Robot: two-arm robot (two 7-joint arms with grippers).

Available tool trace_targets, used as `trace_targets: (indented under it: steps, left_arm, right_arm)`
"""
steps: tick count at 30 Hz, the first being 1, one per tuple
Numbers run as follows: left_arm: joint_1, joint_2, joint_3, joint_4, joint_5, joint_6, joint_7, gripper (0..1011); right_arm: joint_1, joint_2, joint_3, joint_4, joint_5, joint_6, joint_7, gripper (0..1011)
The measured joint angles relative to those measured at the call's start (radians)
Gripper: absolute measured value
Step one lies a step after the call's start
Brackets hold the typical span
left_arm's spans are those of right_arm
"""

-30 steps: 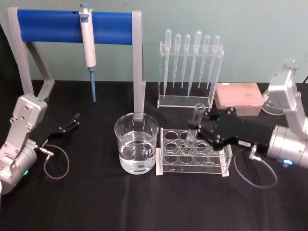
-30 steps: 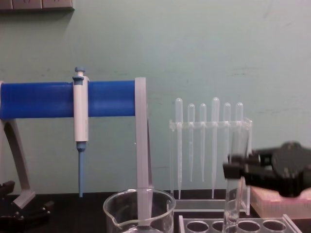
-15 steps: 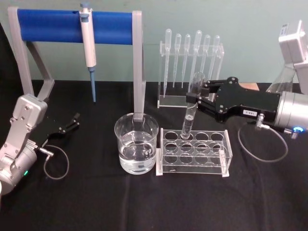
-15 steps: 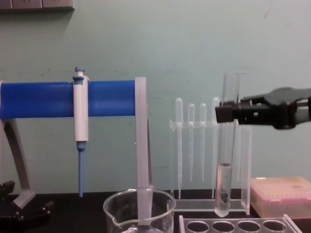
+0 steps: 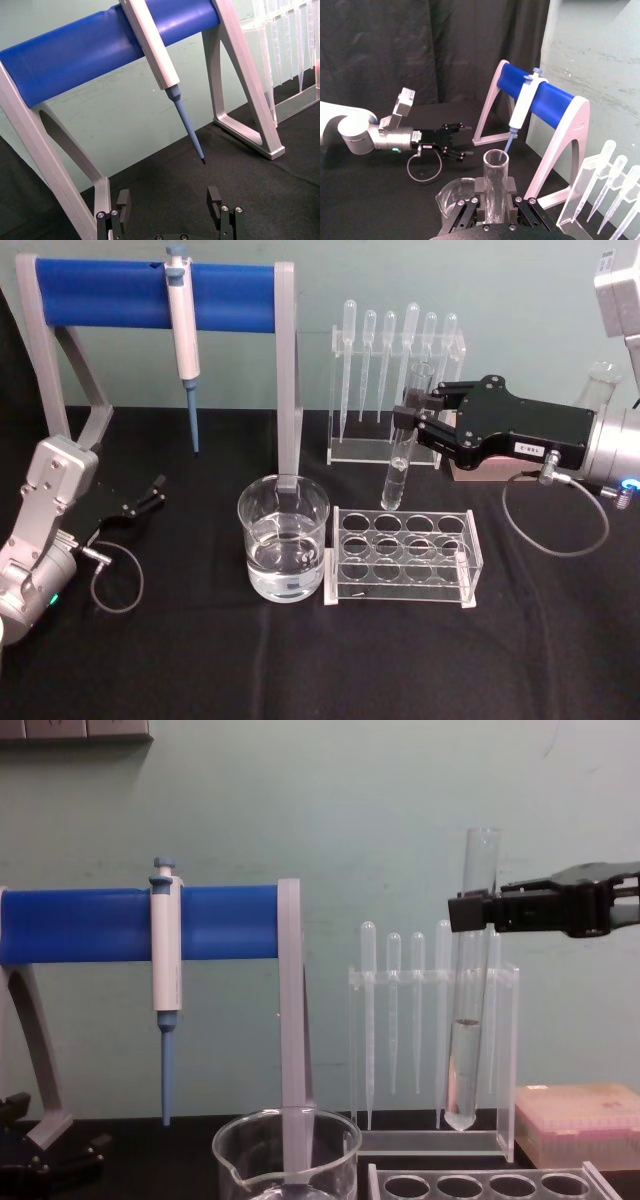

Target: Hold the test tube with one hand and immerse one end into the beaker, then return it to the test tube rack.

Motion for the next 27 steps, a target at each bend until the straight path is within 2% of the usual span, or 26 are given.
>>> trace_targets:
  steps: [4, 27]
  left_arm:
    - [0.0, 0.0, 0.0, 0.0, 0.0, 0.0, 0.0, 1000]
    - [0.0, 0.0, 0.0, 0.0, 0.0, 0.0, 0.0, 1000]
  right_arm:
    - [0.008, 0.009, -0.009, -0.003, 0.009, 0.0, -0.003, 235]
    - [0.007, 0.007, -0.007, -0.003, 0.008, 0.0, -0.003, 235]
